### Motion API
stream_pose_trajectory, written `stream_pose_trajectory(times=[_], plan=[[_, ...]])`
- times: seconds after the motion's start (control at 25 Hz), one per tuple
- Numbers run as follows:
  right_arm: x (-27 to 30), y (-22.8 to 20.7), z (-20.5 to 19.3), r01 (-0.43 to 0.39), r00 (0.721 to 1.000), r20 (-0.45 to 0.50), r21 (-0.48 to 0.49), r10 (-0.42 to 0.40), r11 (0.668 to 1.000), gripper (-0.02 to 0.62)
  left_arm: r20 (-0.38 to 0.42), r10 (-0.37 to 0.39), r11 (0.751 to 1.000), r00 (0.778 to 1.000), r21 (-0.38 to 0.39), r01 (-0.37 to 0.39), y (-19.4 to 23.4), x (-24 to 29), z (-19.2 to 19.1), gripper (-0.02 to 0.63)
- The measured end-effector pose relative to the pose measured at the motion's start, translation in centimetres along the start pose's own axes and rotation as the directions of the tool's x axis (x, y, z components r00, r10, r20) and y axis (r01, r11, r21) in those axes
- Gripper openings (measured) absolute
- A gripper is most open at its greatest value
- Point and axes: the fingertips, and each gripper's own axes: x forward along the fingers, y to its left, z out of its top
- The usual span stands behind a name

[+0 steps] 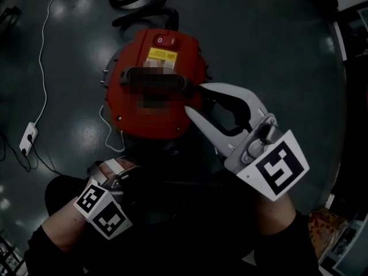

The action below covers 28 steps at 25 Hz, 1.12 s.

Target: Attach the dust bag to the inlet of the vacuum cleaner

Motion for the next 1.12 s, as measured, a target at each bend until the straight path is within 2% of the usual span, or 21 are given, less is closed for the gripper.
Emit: stream_pose_trajectory(times=[0.12, 0.24, 0.32, 0.44, 0.56, 0.76, 1.12], plan=[[1.4, -0.7, -1.3, -0.019, 0.995, -0.104, -0.088, 0.01, 0.996, 0.133, 0.038, -0.037, 0.999, 0.999, -0.038, 0.038, 0.4, -0.2, 0.0, 0.035], [3.2, -0.9, -3.7, -0.07, 0.969, -0.246, -0.134, 0.035, 0.989, 0.184, 0.056, -0.056, 0.998, 0.997, -0.029, 0.058, 0.6, -0.4, 0.1, 0.04], [4.6, -1.2, -4.9, -0.094, 0.956, -0.292, -0.168, 0.042, 0.981, 0.183, 0.061, -0.051, 0.998, 0.997, -0.025, 0.053, 0.9, -0.4, 0.2, 0.041], [6.1, -1.3, -5.4, -0.11, 0.954, -0.297, -0.21, 0.044, 0.971, 0.15, 0.05, -0.028, 0.998, 0.998, -0.058, 0.031, 1.3, 0.0, 0.3, 0.041], [6.2, -1.2, -5.5, -0.097, 0.959, -0.282, -0.206, 0.036, 0.974, 0.149, 0.037, -0.006, 0.996, 0.999, -0.086, 0.009, 1.3, 0.0, 0.3, 0.038], [6.2, -1.2, -5.5, -0.084, 0.96, -0.28, -0.206, 0.024, 0.975, 0.149, 0.046, 0.026, 0.984, 0.999, -0.177, -0.017, 2.3, -1.1, -0.5, 0.037], [6.2, -1.4, -5.2, -0.052, 0.965, -0.262, -0.222, -0.008, 0.974, 0.15, 0.009, 0.071, 0.988, 0.997, -0.14, -0.069, 3.7, 0.7, 0.1, 0.064]])
